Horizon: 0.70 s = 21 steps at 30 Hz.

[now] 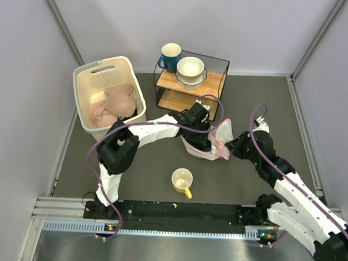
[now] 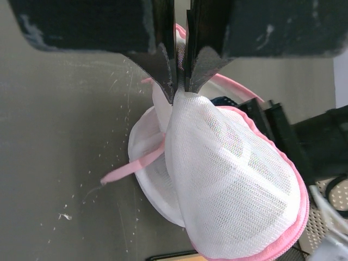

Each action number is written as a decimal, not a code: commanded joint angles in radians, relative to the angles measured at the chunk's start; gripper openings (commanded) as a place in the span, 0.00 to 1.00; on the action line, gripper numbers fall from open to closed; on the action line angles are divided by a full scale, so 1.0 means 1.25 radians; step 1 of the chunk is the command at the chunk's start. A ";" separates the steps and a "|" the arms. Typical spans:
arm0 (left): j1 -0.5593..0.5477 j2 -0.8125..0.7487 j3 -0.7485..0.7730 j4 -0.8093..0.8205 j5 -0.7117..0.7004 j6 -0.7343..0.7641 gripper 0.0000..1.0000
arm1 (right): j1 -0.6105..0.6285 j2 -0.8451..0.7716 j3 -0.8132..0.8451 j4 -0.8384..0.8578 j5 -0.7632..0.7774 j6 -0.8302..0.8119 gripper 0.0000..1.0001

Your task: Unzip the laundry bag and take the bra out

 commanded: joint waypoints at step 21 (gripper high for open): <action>0.070 -0.261 0.133 -0.043 0.445 -0.015 0.00 | -0.020 0.028 0.028 -0.017 0.044 0.024 0.00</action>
